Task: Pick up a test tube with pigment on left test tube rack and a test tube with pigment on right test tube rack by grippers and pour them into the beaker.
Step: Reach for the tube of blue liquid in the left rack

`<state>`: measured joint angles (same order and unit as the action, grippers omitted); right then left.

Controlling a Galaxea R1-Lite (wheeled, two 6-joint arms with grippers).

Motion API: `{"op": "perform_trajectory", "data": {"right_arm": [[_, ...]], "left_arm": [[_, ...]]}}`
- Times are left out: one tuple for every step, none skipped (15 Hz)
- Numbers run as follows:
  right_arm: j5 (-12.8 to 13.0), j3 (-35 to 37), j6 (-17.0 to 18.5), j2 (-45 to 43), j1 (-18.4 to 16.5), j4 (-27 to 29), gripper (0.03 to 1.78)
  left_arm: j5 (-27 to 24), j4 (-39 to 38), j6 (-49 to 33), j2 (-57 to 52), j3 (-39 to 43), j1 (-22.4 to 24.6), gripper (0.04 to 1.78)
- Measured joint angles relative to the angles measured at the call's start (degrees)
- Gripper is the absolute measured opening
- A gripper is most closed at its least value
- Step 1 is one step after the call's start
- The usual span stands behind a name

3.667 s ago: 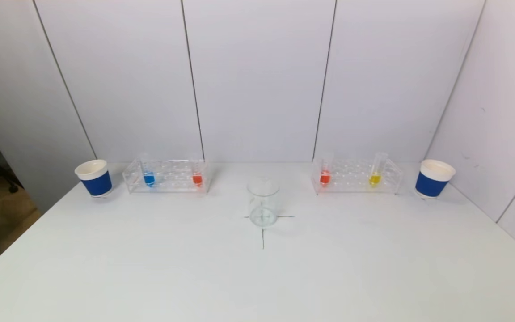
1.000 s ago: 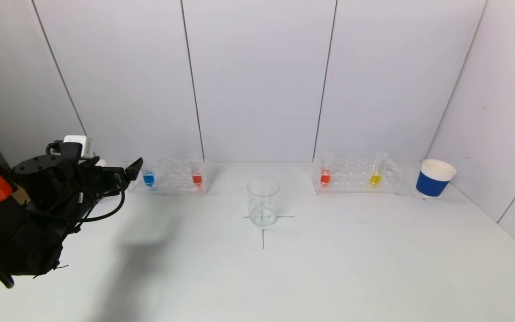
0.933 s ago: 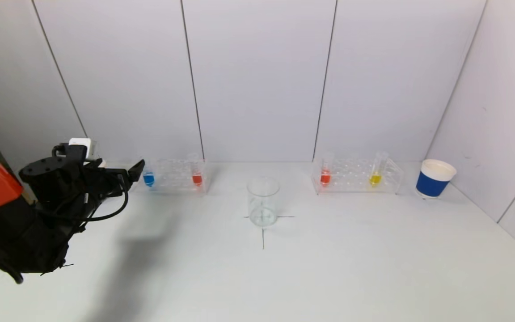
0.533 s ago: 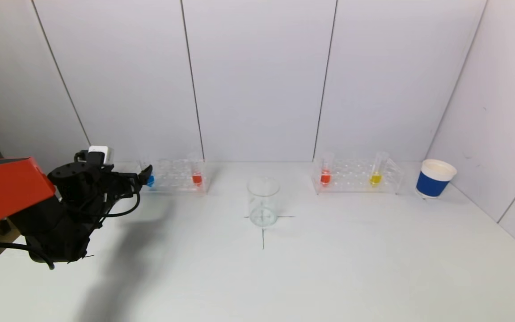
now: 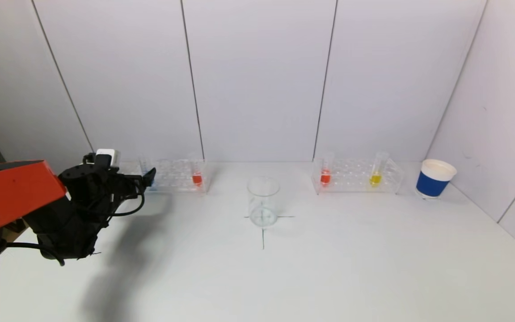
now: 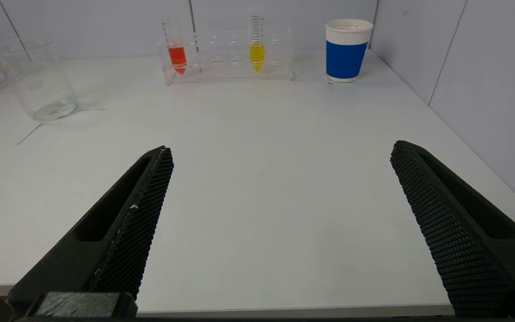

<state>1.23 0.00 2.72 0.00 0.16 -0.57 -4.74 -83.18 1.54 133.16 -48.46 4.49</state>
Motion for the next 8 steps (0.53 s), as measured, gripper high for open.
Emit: {"op": "perform_trajectory", "data": {"right_arm": [[-0.02, 0.00, 0.00, 0.00, 0.00, -0.02, 1.77], [-0.02, 0.00, 0.00, 0.00, 0.00, 0.00, 1.77], [-0.02, 0.00, -0.02, 0.00, 0.00, -0.02, 1.77], [0.00, 0.00, 0.00, 0.00, 0.00, -0.02, 1.77], [-0.02, 0.00, -0.02, 0.00, 0.00, 0.00, 1.77], [-0.02, 0.00, -0.02, 0.00, 0.00, -0.02, 1.77], [-0.02, 0.00, -0.02, 0.00, 0.00, -0.02, 1.77], [-0.02, 0.00, -0.02, 0.00, 0.00, -0.02, 1.77]], "left_arm": [[0.01, 0.10, 0.06, 0.17, -0.27, 0.00, 1.76], [0.01, 0.40, 0.04, 0.28, -0.46, -0.05, 1.76], [0.01, 0.46, 0.06, 0.44, -0.74, -0.11, 1.76], [0.01, 0.54, 0.06, 0.59, -1.15, -0.11, 1.76], [0.04, 0.84, 0.09, 0.74, -1.79, -0.13, 1.76], [0.06, 1.60, 0.13, 0.89, -2.65, -0.17, 1.76], [0.12, 2.41, 0.13, 1.00, -3.46, -0.30, 1.76], [0.21, 3.02, 0.11, 1.07, -4.27, -0.52, 1.76]]}}
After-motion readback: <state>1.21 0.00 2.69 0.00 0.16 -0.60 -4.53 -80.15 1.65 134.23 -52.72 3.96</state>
